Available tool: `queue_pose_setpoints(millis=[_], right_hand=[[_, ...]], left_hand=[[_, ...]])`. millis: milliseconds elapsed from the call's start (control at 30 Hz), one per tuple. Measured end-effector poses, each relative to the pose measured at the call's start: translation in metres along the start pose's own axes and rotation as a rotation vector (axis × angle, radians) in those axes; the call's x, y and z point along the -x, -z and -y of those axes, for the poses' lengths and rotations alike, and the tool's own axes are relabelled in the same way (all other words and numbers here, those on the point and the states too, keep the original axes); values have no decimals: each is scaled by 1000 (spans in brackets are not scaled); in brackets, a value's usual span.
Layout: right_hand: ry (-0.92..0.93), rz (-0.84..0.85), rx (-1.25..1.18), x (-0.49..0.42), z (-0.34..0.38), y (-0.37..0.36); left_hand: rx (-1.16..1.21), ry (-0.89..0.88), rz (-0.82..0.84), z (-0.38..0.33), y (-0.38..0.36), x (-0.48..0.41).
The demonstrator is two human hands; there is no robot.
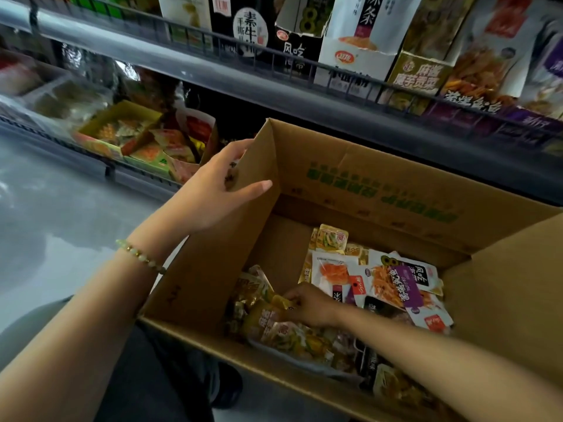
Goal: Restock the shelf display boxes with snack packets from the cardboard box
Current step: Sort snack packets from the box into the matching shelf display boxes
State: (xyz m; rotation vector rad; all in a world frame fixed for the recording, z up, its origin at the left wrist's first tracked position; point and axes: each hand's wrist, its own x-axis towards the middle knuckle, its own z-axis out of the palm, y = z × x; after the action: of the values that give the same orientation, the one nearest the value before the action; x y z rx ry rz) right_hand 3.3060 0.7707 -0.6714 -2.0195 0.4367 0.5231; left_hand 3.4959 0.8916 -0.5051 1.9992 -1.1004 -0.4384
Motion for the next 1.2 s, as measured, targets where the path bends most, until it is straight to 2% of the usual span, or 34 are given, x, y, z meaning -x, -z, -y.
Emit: queue_pose_setpoints(millis=[200,333,467,533,667,733,767,833,933,1100,1200], right_hand=[[6,-262,-225,24,15,55],[76,-334,-242,61,34,95],[114,-449,-283,107,48,125],[135,-499,-353,128,52,136],[188,-651,-618,150,60,145],[194,-754,-729,152,62,146],[192,-805,-750,151,63,145],[210,-867,-717,150,64,144],[272,-873,-669,154,67,143],[340,-682,-711,153,66,136],[320,-750,-559,144,64,131]], left_hand=[[25,-2,14,-1,3,1],[7,25,22,-8,8,0],[-38,-31,18,-49,4,-2],[78,23,77,-78,-11,0],[517,351,303,-115,-55,-4],[651,364,415,-126,-78,-5],[684,301,401,-128,-90,-7],[657,133,270,-133,-108,-11],[662,-4,180,-134,-119,-15],[886,44,105,-130,-125,-19],[995,118,25,-128,-127,-20]])
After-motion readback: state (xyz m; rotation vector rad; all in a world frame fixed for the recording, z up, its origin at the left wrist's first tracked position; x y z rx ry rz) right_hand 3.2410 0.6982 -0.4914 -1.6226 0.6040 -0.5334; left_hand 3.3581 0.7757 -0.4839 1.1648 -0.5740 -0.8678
